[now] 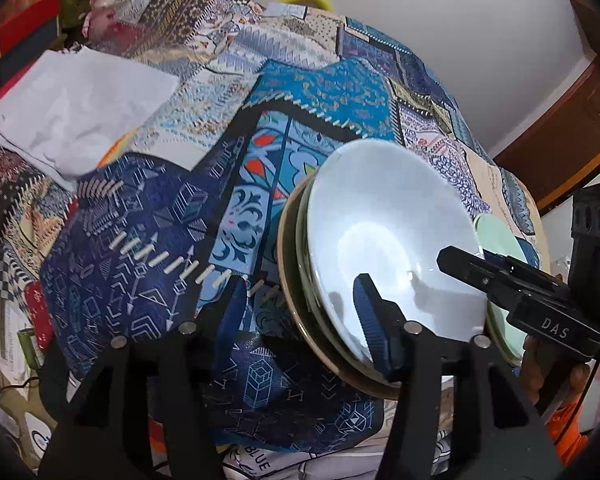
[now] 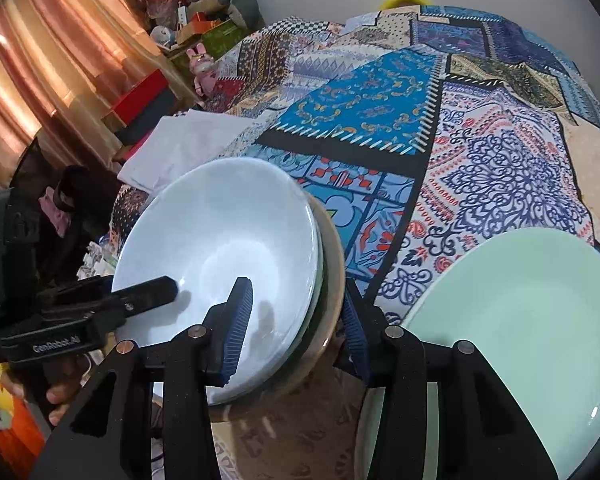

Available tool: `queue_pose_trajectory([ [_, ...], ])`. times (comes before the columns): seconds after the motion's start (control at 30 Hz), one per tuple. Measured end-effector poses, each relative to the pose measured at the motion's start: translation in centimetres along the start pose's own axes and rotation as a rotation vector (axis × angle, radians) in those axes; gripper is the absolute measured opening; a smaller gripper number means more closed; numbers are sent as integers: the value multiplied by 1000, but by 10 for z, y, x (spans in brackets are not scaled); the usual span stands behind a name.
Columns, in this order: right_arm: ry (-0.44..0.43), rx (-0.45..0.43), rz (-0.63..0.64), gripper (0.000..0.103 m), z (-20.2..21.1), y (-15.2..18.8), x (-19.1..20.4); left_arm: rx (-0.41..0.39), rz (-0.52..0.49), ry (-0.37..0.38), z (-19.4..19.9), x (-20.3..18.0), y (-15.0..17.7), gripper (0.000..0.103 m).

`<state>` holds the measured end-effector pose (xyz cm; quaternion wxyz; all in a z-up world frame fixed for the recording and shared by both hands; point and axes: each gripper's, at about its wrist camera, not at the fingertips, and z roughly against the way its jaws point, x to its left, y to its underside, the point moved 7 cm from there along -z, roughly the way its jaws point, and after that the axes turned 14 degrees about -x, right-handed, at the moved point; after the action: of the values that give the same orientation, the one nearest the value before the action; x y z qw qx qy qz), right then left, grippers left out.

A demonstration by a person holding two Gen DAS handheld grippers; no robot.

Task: Organize plates and bowls
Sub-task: 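Grip the rims of the nested bowl stack with both tools and lift it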

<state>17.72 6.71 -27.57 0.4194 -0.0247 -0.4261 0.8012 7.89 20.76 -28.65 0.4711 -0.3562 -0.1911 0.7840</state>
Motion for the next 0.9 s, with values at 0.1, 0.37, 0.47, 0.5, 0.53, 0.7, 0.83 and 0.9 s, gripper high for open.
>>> queue_pose_trajectory([
  [0.1,1,8,8,44,-2,1,2,13,-13,-11,-8,-3,5,55],
  [0.37,11,34,35,43,-10,6,5,-2,4,3,-15,-4,9,47],
  [0.47,33,25,50,41,-11,6,5,0,17,24,-14,-7,9,40],
  [0.5,43,21,55,40,-11,7,5,4,20,36,-15,-9,10,38],
  [0.53,47,18,53,39,-11,7,4,7,20,41,-15,-11,10,37],
  [0.7,55,1,21,37,-11,5,2,1,26,21,-13,-13,9,37],
  [0.83,70,-21,5,37,-10,3,0,-3,19,-18,-12,-17,6,37],
  [0.9,66,-25,-7,37,-9,2,0,-10,8,-32,-11,-18,6,37],
])
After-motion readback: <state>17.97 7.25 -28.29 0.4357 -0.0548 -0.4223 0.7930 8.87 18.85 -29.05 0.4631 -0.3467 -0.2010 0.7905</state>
